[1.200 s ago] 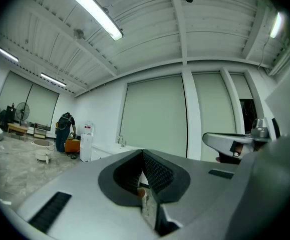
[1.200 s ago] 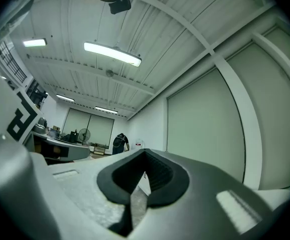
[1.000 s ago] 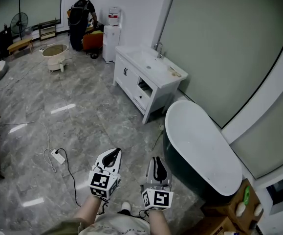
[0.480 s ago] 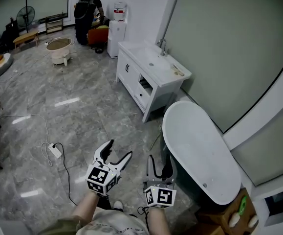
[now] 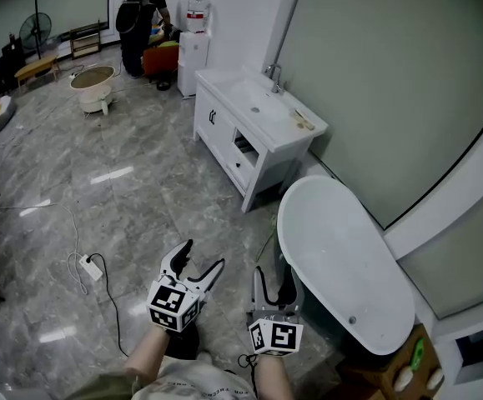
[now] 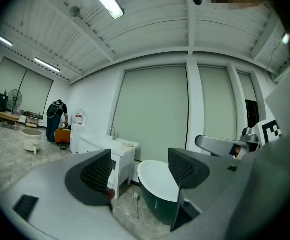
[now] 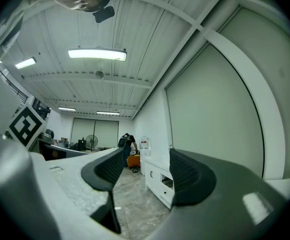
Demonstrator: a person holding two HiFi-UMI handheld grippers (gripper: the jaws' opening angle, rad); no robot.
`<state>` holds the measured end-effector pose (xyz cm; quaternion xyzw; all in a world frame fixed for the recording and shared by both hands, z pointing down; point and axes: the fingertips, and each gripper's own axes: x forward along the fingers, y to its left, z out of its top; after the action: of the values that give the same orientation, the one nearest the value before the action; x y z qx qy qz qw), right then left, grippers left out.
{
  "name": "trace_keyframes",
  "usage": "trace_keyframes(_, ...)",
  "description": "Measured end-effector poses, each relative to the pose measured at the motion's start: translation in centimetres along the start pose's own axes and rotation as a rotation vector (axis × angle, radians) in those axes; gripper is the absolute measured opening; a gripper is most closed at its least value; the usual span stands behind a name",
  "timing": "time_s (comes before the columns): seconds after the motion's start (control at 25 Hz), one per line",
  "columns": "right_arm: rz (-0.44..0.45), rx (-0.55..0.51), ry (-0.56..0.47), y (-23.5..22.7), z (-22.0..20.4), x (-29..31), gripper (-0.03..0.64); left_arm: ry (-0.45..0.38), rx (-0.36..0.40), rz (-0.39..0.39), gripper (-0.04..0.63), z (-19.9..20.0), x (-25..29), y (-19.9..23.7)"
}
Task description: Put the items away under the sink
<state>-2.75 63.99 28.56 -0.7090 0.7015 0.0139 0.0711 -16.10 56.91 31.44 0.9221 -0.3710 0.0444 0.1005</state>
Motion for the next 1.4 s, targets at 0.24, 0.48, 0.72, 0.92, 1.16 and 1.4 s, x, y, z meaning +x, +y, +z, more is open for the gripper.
trace_keyframes(0.24, -0.04, 0.019, -0.004, -0.6, -1.1, 7.6, 0.275, 0.024, 0.016, -0.048, 0.341, 1.3, 6.2, 5.2)
trace_keyframes(0.48, -0.08, 0.015, -0.009, -0.8, -2.0, 15.5, 0.275, 0.014, 0.025, -0.094, 0.341, 3.9, 12.5, 10.5)
trace_keyframes(0.72, -0.101, 0.0, -0.005, -1.6, -2.9, 21.6, 0.275, 0.009, 0.027, -0.125, 0.341, 5.5, 17.6, 14.5)
trace_keyframes(0.92, -0.111, -0.009, 0.017, -2.9, -3.7, 25.2, 0.275, 0.023, 0.014, -0.131, 0.341, 5.8, 20.9, 16.5)
trace_keyframes(1.16, -0.117, -0.001, 0.045, -5.6, -5.4, 29.8, 0.275, 0.056, 0.011, -0.121, 0.341, 5.1, 26.0, 18.8)
trace_keyframes(1.4, -0.105, -0.004, 0.053, -10.3, -7.1, 36.1, 0.275, 0.062, 0.01, -0.106, 0.341, 5.5, 33.4, 20.4)
